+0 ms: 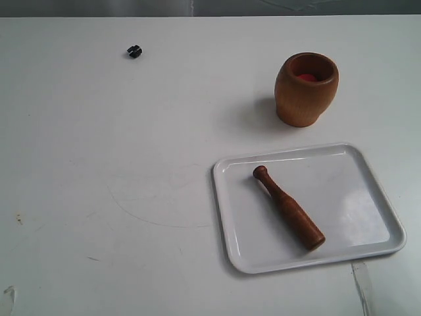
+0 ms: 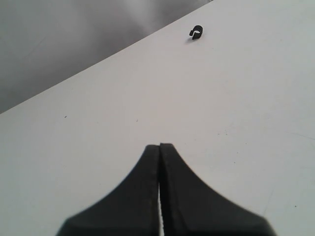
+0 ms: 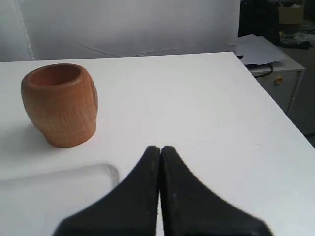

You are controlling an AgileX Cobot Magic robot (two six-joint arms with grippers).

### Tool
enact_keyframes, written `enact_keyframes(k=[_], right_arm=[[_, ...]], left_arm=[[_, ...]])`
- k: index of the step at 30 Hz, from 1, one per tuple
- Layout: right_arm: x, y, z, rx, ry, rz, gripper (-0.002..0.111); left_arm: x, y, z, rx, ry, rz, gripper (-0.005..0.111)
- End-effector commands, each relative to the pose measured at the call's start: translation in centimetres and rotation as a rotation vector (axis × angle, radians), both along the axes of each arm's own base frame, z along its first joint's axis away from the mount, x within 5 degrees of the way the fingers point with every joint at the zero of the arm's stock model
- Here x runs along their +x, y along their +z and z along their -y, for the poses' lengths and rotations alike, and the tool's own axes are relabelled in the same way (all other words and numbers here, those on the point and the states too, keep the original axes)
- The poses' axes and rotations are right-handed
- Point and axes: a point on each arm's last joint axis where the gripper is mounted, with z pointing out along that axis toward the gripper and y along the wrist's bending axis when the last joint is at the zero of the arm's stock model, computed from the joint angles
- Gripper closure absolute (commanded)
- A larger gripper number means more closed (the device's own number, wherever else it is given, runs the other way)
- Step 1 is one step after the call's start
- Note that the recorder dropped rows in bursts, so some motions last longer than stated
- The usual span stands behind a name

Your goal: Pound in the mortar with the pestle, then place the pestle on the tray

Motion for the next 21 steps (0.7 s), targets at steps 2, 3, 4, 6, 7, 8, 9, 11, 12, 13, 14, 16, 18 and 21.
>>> enact_keyframes(k=[2, 3, 4, 6, 7, 8, 9, 11, 12, 13, 14, 16, 18, 21], right_arm=[[-0.03, -0.14, -0.03, -0.042, 0.023, -0.001, 0.108], [-0.03, -0.14, -0.02, -0.047, 0.022, 0.0, 0.108], [-0.03, -0.14, -0.02, -0.047, 0.022, 0.0, 0.108], [-0.02, -0.12, -0.02, -0.048, 0.023, 0.002, 0.108], [-0.02, -0.12, -0.02, -0.048, 0.023, 0.002, 0.108], [-0.02, -0.12, -0.02, -0.048, 0.023, 0.002, 0.108], [-0.02, -0.12, -0.02, -0.048, 0.023, 0.002, 0.108], [-0.02, -0.12, -0.02, -0.048, 0.023, 0.002, 0.108], [-0.02, -0.12, -0.02, -0.048, 0.023, 0.002, 0.108], [-0.02, -0.12, -0.02, -0.048, 0.023, 0.002, 0.108], [-0.02, -0.12, -0.02, -0.048, 0.023, 0.002, 0.108], [-0.02, -0.12, -0.02, -0.048, 0.023, 0.002, 0.108], [-0.02, -0.12, -0.02, -0.048, 0.023, 0.002, 0.108], [-0.02, -0.12, -0.02, -0.048, 0.023, 0.002, 0.108]], left_arm=[[0.01, 0.01, 0.07, -0.015, -0.006, 0.004, 0.107], [0.01, 0.01, 0.07, -0.015, -0.006, 0.004, 0.107], [0.01, 0.01, 0.07, -0.015, -0.006, 0.004, 0.107], [0.01, 0.01, 0.07, -0.015, -0.006, 0.004, 0.107], [0.01, 0.01, 0.07, -0.015, -0.006, 0.004, 0.107], [0.01, 0.01, 0.07, -0.015, -0.006, 0.004, 0.107], [0.01, 0.01, 0.07, -0.015, -0.006, 0.004, 0.107], [0.01, 0.01, 0.07, -0.015, -0.006, 0.004, 0.107], [0.01, 0.01, 0.07, -0.015, -0.006, 0.004, 0.107], [0.01, 0.01, 0.07, -0.015, -0.006, 0.004, 0.107], [0.01, 0.01, 0.07, -0.015, -0.006, 0.004, 0.107], [0.01, 0.01, 0.07, -0.015, -0.006, 0.004, 0.107], [0.01, 0.01, 0.07, -0.015, -0.006, 0.004, 0.107], [0.01, 0.01, 0.07, -0.015, -0.006, 0.004, 0.107]])
